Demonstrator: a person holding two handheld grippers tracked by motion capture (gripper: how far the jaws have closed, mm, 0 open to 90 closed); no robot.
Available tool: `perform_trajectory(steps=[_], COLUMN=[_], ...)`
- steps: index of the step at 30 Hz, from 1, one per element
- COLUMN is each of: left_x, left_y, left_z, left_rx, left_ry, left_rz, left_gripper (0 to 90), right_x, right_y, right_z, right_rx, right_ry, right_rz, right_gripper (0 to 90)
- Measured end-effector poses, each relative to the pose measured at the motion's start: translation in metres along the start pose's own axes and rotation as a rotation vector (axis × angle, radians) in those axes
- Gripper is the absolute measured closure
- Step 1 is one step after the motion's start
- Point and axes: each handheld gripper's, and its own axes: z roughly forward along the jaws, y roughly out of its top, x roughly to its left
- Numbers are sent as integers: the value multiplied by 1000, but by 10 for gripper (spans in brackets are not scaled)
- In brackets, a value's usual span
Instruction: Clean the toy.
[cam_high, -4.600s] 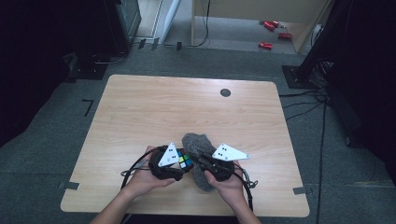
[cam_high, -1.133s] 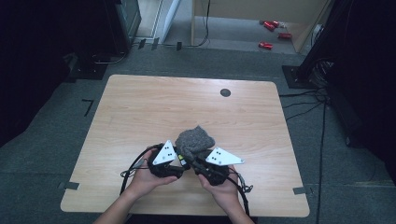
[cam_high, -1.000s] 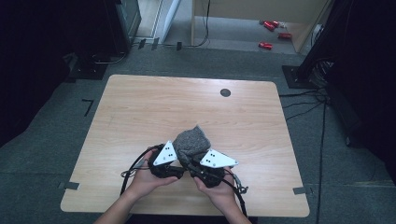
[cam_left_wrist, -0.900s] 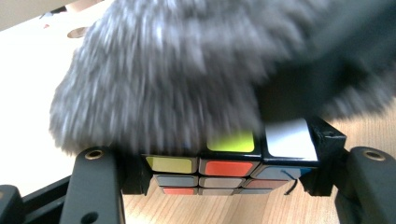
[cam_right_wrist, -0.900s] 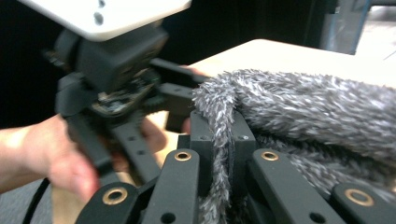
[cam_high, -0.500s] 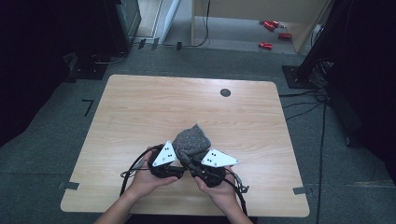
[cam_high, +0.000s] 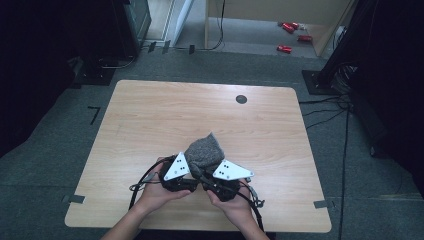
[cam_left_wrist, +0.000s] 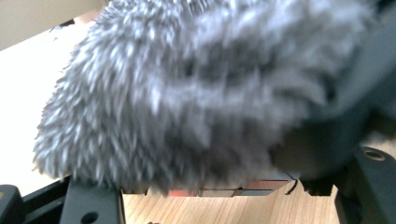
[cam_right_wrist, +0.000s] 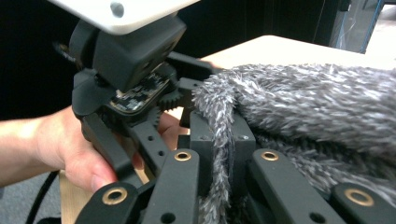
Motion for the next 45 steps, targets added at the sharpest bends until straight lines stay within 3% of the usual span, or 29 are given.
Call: perform_trajectory(steps=[7, 8, 11, 13, 17, 20, 27, 33, 40, 45], left_x=[9, 11, 10, 9, 10, 12, 11, 18, 27, 27], left_y=[-1, -2, -2, -2, -3, -6, -6, -8, -9, -10], left_z=[0, 2, 5, 5, 3, 2, 1, -4, -12, -14], left_rx=[6, 3, -4, -15, -17, -48, -69, -103, -154, -169], left_ry=[14, -8, -53, -62, -21, -37, -51, -13, 29, 42], left_rz=[-15, -30, -25, -23, 2, 4, 1, -30, -54, -37], left_gripper=[352, 352, 351, 351, 351, 351, 351, 351, 350, 350], right_x=[-21, -21, -16, -13, -22, -31, -27, -41, -43, -45], right_y=[3, 2, 1, 2, 3, 4, 5, 2, 1, 1], right_z=[-16, -16, -12, -9, -16, -24, -23, -31, -32, -30], right_rx=[-46, -46, -33, -31, -53, -77, -86, -117, -105, -76], right_ry=[-53, -51, -33, -19, -53, -78, -48, -45, -43, 7], right_rz=[67, 71, 64, 54, 75, 109, 102, 179, 180, 186], right_gripper=[859, 858, 858, 858, 859, 859, 859, 859, 858, 854])
